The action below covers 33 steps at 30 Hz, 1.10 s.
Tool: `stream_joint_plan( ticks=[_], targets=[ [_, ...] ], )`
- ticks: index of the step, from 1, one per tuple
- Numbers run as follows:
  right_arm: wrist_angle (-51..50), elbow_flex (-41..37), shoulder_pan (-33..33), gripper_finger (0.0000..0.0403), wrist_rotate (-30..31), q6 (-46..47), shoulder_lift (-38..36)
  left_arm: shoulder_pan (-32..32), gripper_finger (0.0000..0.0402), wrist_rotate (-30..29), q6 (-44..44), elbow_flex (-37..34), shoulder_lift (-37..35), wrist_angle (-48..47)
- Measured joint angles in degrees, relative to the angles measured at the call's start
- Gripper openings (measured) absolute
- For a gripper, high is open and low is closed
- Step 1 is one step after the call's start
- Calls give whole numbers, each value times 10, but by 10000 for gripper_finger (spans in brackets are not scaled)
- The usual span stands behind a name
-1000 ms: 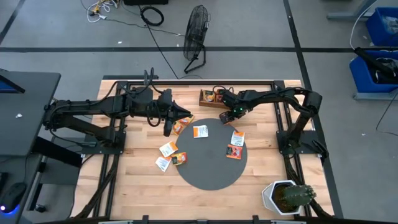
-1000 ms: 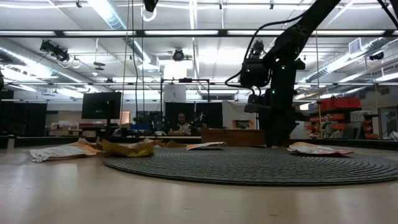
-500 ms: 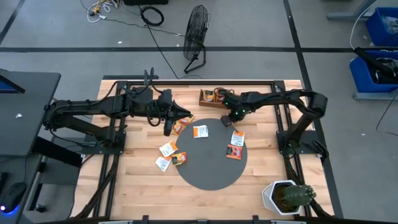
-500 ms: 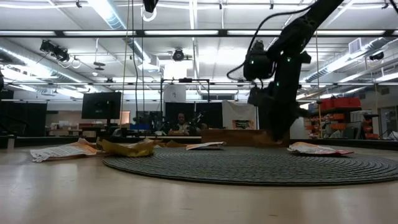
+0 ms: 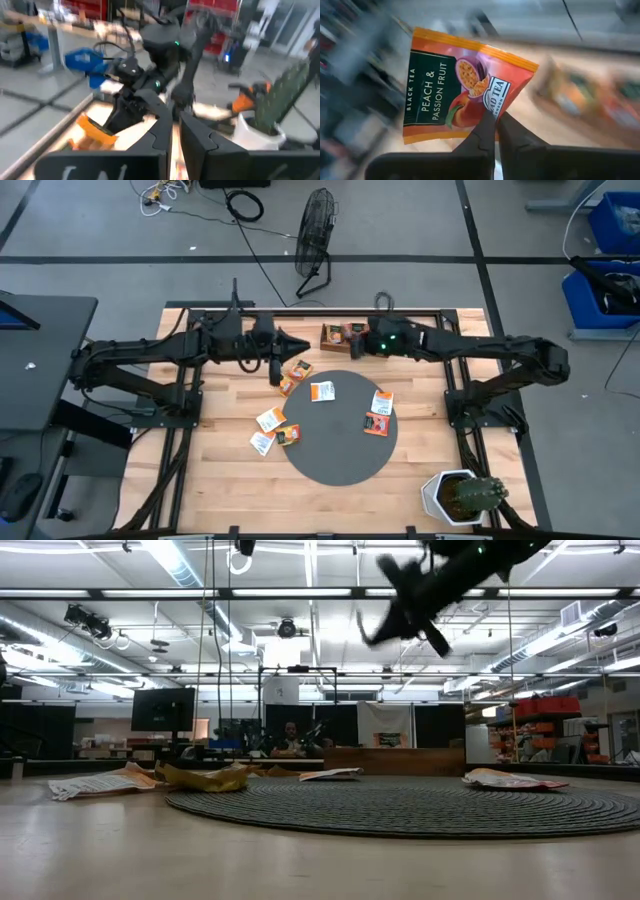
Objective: Pick & Place Tea
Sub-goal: Put the orange tea bag into the middle section of the wooden organizer
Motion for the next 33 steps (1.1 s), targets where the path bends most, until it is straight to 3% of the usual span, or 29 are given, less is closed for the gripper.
stream_joint_plan(
  ticks=[3, 6, 10, 16, 19, 27, 33],
  targets=[
    [120, 1, 9, 1, 26, -2, -3, 9, 48, -8, -3, 0, 14, 40],
    [174, 1, 19, 1, 57, -15, -3, 21, 75, -17, -39, 0, 33, 73],
    [176, 1, 28, 0, 70, -19, -3, 36, 131, -19, -94, 0, 58, 102],
    [184, 1, 36, 0, 76, 17, -3, 33, 211, -20, -61, 0, 105, 147],
    [185, 1, 36, 0, 75, 25, -3, 27, 235, -49, -58, 0, 128, 158],
    [186, 1, 39, 0, 61, 21, -3, 16, 242, -177, -20, 0, 157, 161],
    [190, 1, 42, 0, 61, 21, -3, 17, 237, -184, 13, 0, 157, 181]
  ],
)
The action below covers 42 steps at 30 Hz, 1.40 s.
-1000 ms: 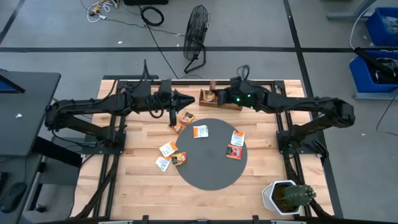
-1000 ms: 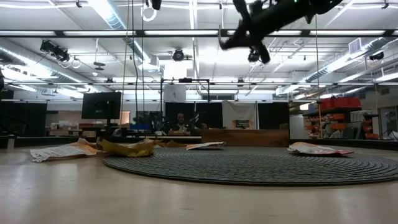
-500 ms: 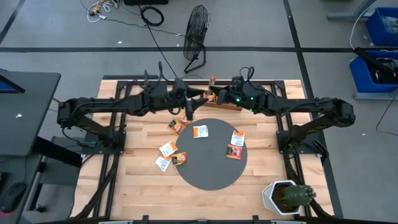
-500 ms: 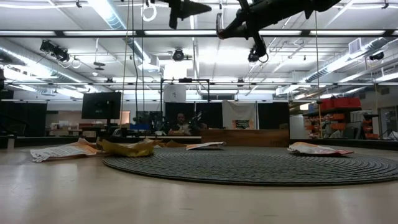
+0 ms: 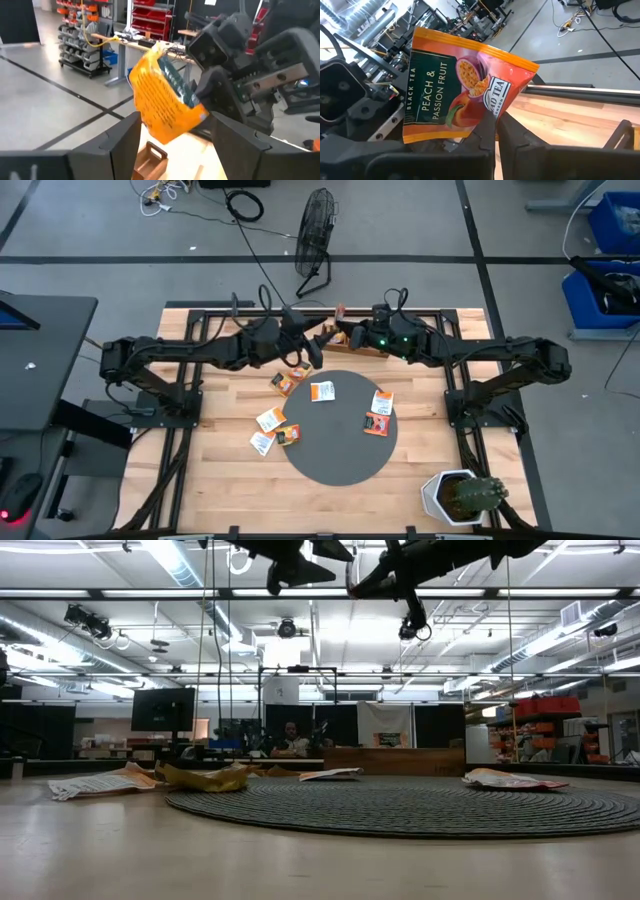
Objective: Pick & Place Tea
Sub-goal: Put the orange tea bag into the middle section of the wooden organizer
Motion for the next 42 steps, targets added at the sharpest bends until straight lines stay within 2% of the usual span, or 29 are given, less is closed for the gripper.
stream_joint_plan(
  ticks=[9, 13, 18, 27, 30, 35, 42],
  targets=[
    [26, 0, 0, 0, 0, 14, 0, 2, 236, -1, 6, 0, 0, 1],
    [42, 0, 0, 0, 0, 19, 0, 7, 236, -21, 6, 0, 0, 4],
    [45, 0, 1, 0, 2, 35, 0, 12, 236, -27, 26, 0, 0, 42],
    [55, 0, 1, 0, -1, 47, 0, 1, 236, -21, 38, 17, 49, 67],
    [56, 1, 2, 0, -5, 47, 0, -5, 234, -44, 39, 33, 56, 67],
    [51, 1, 3, 0, -6, 43, 0, -14, 212, -85, 76, 49, 60, 68],
    [55, 1, 3, 0, -6, 43, 0, -14, 162, -91, 90, 52, 60, 62]
  ],
)
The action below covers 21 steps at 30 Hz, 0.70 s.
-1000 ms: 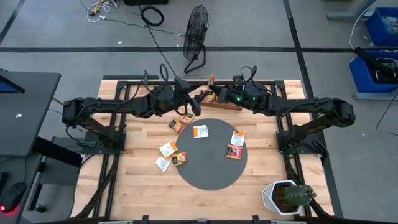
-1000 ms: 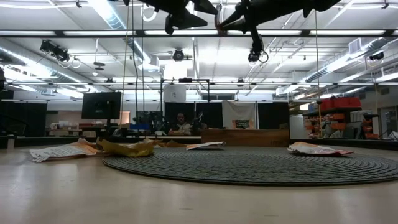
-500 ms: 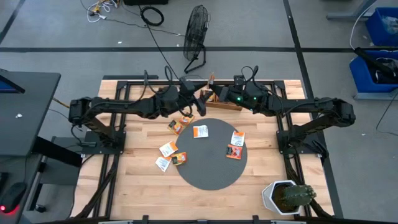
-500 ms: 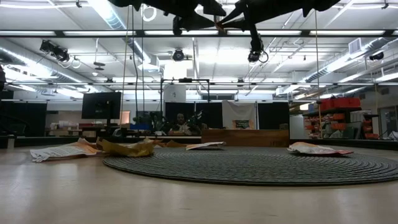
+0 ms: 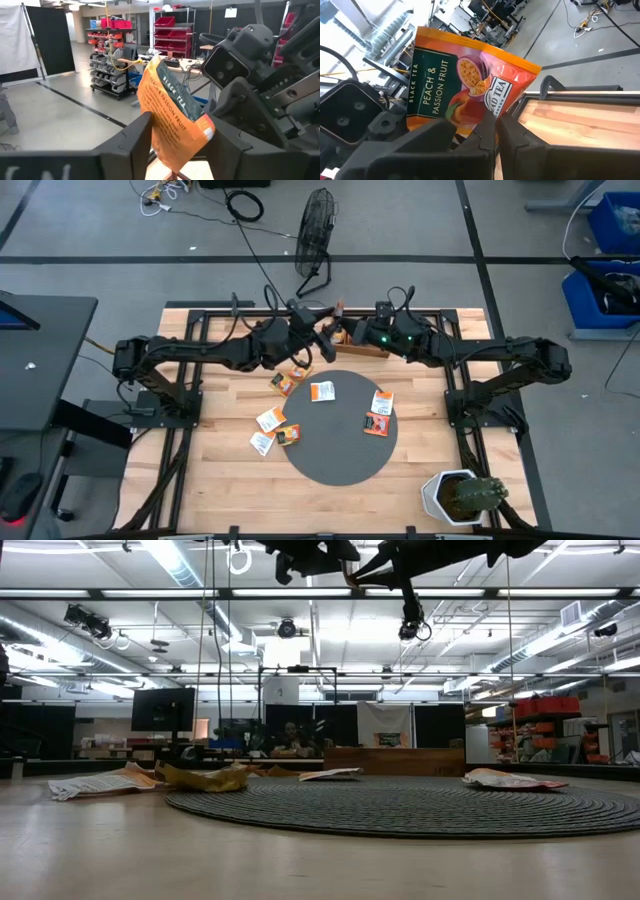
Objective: Pick & Place Tea
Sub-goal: Put the orange tea bag into the middle section of the wooden organizer
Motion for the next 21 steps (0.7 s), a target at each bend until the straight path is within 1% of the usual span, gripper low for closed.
stream_joint_plan(
  ticks=[11, 16, 19, 21],
  targets=[
    [2, 0, 0, 0, 12, -2, 0, 0, 84, -38, 0, 0, 0, -11],
    [-1, 0, 0, 0, 12, -11, 0, 0, 41, -40, 0, 0, 0, -11],
    [-2, 0, 0, 11, 12, -26, 0, 1, 11, -40, 0, 0, 0, -16],
    [-2, 0, 0, 29, 9, -44, 0, 0, 6, -41, 0, 0, -1, -22]
  ],
)
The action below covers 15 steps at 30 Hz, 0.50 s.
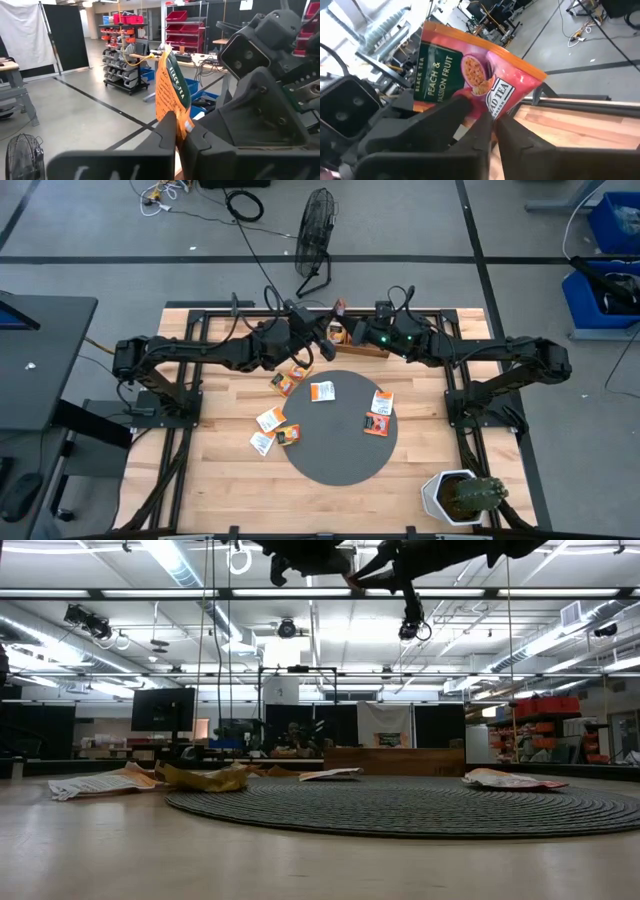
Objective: Pick & Place Tea
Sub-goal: Put the orange tea bag into the middle section of the wooden organizer
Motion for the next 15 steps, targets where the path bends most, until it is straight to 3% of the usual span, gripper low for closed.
stream_joint_plan(
  ticks=[6, 10, 15],
  targets=[
    [-17, -1, 0, 118, -48, -29, -8, 0, 3, 9, 0, 0, -1, -20],
    [-83, -1, 1, 181, -109, -80, -41, 0, 3, 24, 0, 0, -11, -61],
    [-184, 0, 0, 224, -129, -187, -110, 5, 3, 113, 4, -1, -42, -157]
  ],
)
